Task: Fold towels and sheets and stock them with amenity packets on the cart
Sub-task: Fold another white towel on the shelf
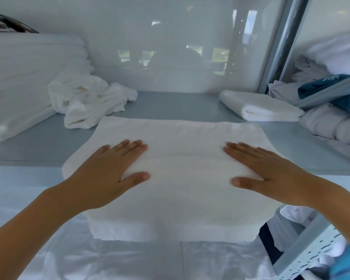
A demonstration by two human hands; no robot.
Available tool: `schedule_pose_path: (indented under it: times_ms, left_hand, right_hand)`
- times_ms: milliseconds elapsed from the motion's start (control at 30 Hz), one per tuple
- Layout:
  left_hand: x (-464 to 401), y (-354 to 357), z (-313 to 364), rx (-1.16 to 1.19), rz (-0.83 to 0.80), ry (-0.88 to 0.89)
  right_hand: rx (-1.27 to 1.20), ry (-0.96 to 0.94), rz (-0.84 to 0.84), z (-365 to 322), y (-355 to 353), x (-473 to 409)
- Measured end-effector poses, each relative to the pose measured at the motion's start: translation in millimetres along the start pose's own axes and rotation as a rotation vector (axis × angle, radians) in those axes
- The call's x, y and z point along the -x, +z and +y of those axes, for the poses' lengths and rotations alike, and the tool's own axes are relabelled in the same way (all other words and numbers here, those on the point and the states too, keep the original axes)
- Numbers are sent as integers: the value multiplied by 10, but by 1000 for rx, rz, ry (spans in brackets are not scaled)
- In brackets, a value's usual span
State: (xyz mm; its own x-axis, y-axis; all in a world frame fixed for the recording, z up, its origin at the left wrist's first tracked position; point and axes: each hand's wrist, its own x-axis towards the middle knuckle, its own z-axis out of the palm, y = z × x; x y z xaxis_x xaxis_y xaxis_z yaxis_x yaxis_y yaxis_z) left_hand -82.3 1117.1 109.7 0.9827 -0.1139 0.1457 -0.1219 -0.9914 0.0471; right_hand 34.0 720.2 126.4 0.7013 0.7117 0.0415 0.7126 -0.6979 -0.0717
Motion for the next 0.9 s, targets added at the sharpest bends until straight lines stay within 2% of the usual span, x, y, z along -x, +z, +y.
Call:
schedule_pose_path:
  times_ms: [133, 633, 900]
  left_hand:
    - [150, -13, -106, -46, 39, -58]
    - [228, 18, -42, -58, 96, -101]
    - [315, 191, -59, -84, 466, -19]
  right_hand:
    - [44, -13, 38, -4, 35, 13]
    - [123, -37, 195, -48, 86, 37]
    - [115, -50, 503, -205, 330, 165]
